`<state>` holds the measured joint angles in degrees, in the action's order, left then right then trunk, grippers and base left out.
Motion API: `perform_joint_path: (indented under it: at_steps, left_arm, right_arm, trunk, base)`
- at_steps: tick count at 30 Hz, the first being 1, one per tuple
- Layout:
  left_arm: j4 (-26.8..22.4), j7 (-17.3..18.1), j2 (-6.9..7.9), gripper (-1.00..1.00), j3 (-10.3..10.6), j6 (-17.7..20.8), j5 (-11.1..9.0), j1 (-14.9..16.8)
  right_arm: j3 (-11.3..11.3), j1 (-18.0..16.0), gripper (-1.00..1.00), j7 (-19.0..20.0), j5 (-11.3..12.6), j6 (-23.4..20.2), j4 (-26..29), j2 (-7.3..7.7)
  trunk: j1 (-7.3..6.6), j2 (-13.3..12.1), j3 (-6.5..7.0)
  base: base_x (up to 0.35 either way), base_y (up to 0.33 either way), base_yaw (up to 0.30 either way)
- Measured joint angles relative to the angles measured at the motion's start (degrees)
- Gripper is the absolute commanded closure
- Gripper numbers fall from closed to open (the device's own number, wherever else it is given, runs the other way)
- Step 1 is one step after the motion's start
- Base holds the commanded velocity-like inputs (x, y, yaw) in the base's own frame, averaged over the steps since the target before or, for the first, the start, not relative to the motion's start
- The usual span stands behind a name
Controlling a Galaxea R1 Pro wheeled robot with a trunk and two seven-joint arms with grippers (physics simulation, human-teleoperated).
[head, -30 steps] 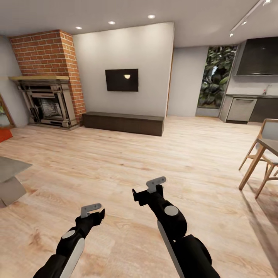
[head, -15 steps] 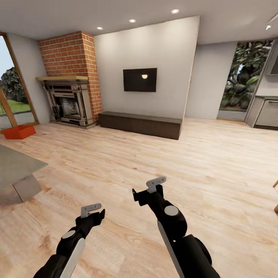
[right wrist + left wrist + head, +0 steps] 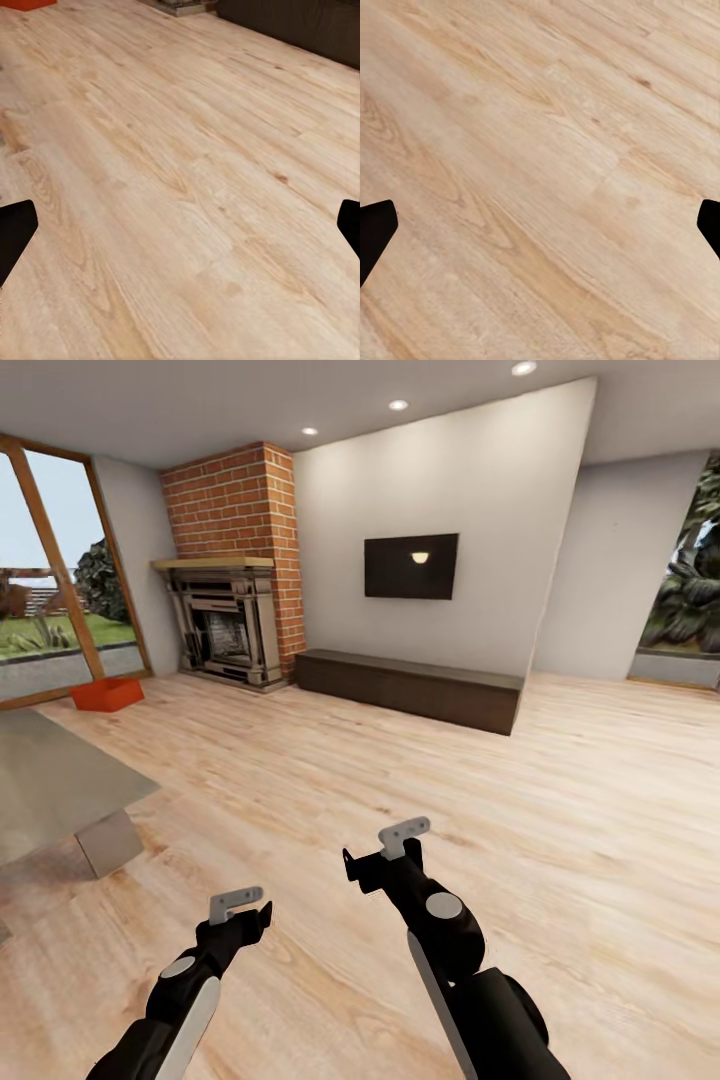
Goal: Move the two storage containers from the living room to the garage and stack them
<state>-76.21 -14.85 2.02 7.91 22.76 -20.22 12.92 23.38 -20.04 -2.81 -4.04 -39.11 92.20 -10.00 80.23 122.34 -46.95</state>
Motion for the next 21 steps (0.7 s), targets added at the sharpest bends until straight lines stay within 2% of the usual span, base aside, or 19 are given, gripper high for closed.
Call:
perform_joint_path:
  at_steps: [8,21]
  left_arm:
    - [0.01,0.00,0.00,-1.00,0.00,0.04,0.00,0.00]
    - [0.01,0.00,0.00,-1.00,0.00,0.04,0.00,-0.01]
  right_arm:
    - [0.00,0.00,-1.00,0.00,0.00,0.08,0.00,0.00]
    - [0.00,0.00,-1.00,0.00,0.00,0.01,0.00,0.00]
  trunk:
    - [0.00,0.00,0.00]
    - [0.00,0.00,0.00]
  base:
    - [0.338,-0.062,0.205]
    - [0.338,-0.110,0.021]
